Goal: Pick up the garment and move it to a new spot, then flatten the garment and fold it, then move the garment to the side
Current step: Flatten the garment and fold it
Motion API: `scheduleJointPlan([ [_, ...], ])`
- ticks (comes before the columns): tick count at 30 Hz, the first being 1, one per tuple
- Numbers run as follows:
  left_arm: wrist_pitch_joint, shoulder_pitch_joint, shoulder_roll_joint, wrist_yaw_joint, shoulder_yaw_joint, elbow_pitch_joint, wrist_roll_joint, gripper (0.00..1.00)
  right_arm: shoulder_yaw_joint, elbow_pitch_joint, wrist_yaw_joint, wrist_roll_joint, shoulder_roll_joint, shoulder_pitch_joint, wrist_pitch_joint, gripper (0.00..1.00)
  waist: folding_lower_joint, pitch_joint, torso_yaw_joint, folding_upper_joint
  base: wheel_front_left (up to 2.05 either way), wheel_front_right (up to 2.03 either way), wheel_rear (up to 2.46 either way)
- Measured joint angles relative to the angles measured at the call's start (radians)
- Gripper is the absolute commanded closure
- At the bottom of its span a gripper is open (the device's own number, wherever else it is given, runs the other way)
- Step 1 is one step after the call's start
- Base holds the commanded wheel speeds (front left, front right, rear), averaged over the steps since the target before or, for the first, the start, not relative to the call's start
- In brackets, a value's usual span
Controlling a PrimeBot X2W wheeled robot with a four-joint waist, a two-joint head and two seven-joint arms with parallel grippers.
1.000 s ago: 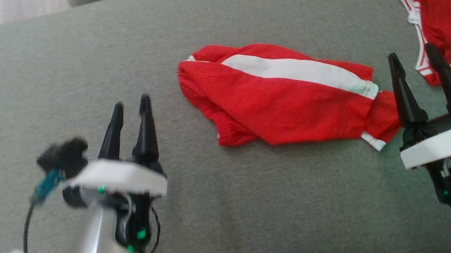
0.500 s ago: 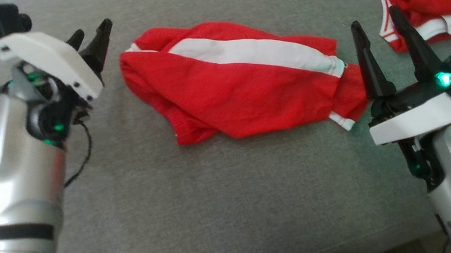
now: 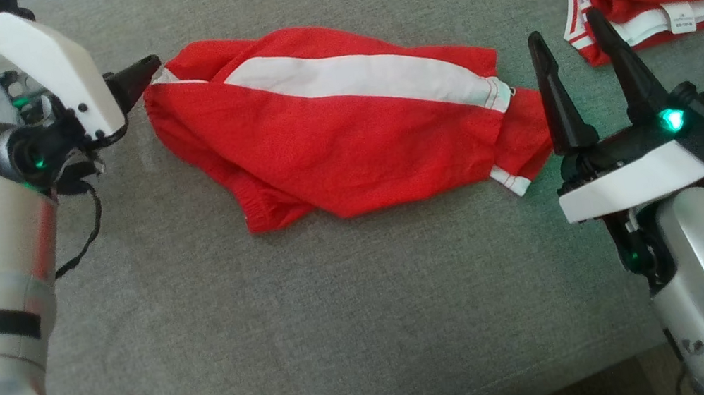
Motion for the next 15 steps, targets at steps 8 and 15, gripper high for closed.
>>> scheduleJointPlan([
  [8, 0.094, -0.008, 0.016, 0.0, -0.056, -0.021, -0.025, 0.0, -0.003, -0.002, 0.0, 0.0, 0.005, -0.019, 0.0, 0.0, 0.0, 0.015, -0.009, 0.0, 0.0, 0.0, 0.0],
  [15, 0.118, -0.008, 0.042, 0.0, -0.087, -0.065, -0.068, 0.0, -0.011, -0.001, 0.0, 0.0, 0.007, -0.019, 0.0, 0.0, 0.0, 0.022, -0.008, 0.0, 0.0, 0.0, 0.0],
])
